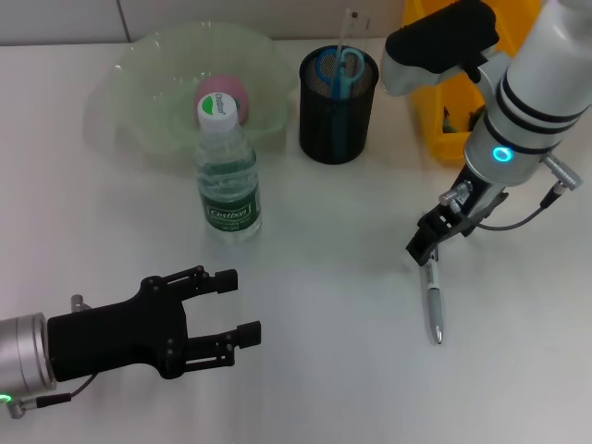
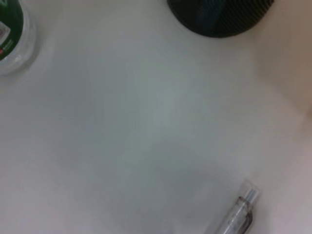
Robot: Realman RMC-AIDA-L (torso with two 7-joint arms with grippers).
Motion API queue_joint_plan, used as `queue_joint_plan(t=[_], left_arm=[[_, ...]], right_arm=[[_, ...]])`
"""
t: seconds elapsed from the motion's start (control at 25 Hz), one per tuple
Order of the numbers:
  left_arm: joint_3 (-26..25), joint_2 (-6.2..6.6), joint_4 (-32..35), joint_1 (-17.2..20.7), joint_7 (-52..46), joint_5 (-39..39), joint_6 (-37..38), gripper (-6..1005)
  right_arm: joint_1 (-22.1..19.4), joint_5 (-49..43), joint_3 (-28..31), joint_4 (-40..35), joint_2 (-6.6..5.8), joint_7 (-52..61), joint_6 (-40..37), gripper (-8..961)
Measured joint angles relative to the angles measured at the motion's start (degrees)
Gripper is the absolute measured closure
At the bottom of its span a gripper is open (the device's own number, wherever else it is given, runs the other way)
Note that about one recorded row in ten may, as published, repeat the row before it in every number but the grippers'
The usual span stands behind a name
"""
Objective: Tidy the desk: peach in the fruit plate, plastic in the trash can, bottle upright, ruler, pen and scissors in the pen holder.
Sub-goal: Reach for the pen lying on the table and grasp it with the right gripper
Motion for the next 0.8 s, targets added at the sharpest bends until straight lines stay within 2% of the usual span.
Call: queue_joint_plan(t=[0.24, 0.48, 0.8], left_arm=[[0.00, 0.05, 0.00, 0.10, 0.00, 0.00, -0.16, 181], [0.00, 0.09, 0.00, 0.10, 0.06, 0.00, -0.47, 181], [0.00, 0.18, 0.00, 0.09, 0.08, 0.00, -0.78, 181]], right_arm=[[-0.02, 1.24, -1.75, -0.13, 0.00, -0.05, 0.54, 222], [0.01, 1.34, -2.27, 0.02, 0.00, -0.08, 1.60, 412], [-0.49, 1.52, -2.34, 1.27, 0.00, -0.09, 3.84, 413]])
